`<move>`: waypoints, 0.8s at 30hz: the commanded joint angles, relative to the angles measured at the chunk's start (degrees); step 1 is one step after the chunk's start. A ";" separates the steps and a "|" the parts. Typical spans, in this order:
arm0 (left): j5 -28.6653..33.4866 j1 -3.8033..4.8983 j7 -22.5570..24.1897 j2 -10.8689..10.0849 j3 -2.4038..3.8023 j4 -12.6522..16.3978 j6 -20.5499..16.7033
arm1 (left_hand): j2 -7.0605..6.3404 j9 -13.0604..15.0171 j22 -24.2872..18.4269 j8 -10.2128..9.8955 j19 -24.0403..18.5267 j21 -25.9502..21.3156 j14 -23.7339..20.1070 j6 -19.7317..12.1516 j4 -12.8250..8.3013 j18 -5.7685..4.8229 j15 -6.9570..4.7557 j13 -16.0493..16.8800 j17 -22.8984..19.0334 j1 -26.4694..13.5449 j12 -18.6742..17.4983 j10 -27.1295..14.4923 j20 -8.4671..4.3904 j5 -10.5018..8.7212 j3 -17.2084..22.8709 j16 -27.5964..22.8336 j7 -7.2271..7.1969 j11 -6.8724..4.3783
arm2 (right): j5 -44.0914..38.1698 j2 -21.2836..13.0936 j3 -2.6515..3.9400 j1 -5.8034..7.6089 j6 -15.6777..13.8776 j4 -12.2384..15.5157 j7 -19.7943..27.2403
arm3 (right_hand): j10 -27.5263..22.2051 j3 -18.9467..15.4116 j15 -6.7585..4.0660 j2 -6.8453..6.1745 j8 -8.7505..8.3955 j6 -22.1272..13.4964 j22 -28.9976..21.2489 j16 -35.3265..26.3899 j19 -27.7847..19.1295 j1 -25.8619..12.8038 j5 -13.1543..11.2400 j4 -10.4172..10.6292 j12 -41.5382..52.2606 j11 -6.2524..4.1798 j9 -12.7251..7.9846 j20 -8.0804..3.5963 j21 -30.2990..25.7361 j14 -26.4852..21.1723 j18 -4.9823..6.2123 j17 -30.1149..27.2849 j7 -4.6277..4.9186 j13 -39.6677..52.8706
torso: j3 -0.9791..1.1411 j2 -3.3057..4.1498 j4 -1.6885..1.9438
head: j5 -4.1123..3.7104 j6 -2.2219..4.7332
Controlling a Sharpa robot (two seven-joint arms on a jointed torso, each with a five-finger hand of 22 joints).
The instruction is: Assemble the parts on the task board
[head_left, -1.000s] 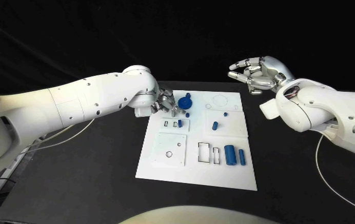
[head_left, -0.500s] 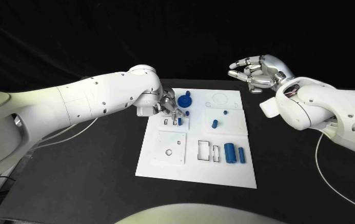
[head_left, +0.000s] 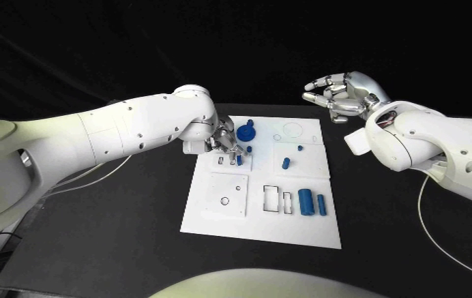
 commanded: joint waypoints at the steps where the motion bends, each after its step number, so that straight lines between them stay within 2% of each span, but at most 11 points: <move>1: 0.89 0.04 -0.09 0.26 0.00 -0.14 1.57 | 0.43 0.18 0.08 -0.47 0.40 0.41 4.63 -0.33 -0.05 -0.72 0.13 -0.09 9.28 0.64 -0.26 -0.35 0.06 -0.03 0.49 0.29 -0.09 -0.03 | -0.66 0.08 0.00 -0.05 0.65 -0.07 -0.18 | -0.36 0.09 -0.07 -0.02 0.35 -0.09 2.82 -0.26 -0.45 0.27 0.19 0.11 0.12 -0.10 -0.06 0.05 -0.24 3.20 0.59 6.02 0.05 -0.04 | 0.00 0.04 0.00 | 0.05 -0.04; 7: 1.02 0.02 0.00 0.53 -0.02 -0.37 1.59 | 0.90 0.61 0.21 -1.07 0.33 0.51 4.61 -0.39 -0.10 -0.71 0.20 -0.30 9.34 3.13 -0.40 -0.52 0.18 -0.02 2.38 0.32 -0.01 0.02 | -0.75 0.16 -0.01 -0.07 0.74 -0.12 -0.27 | -0.36 0.09 -0.07 -0.02 0.35 -0.09 2.82 -0.26 -0.45 0.27 0.19 0.11 0.12 -0.10 -0.06 0.05 -0.24 3.20 0.59 6.02 0.05 -0.04 | 0.01 0.11 -0.04 | 0.04 -0.14; 24: 1.06 0.00 0.03 0.90 -0.03 -0.86 1.64 | 0.35 1.24 0.44 -1.87 0.26 0.63 4.63 -0.18 -0.18 -0.72 0.20 -0.42 9.47 5.72 -0.46 -0.60 0.26 -0.03 6.14 0.38 -0.03 -0.01 | -0.90 0.54 -0.04 -0.18 0.79 -0.45 -0.34 | -0.38 0.08 -0.07 -0.01 0.37 -0.11 2.76 -0.30 -0.50 0.24 0.23 0.15 0.10 -0.10 -0.08 0.05 -0.33 3.17 0.61 5.92 0.06 -0.08 | 0.04 0.03 0.03 | 0.11 -0.46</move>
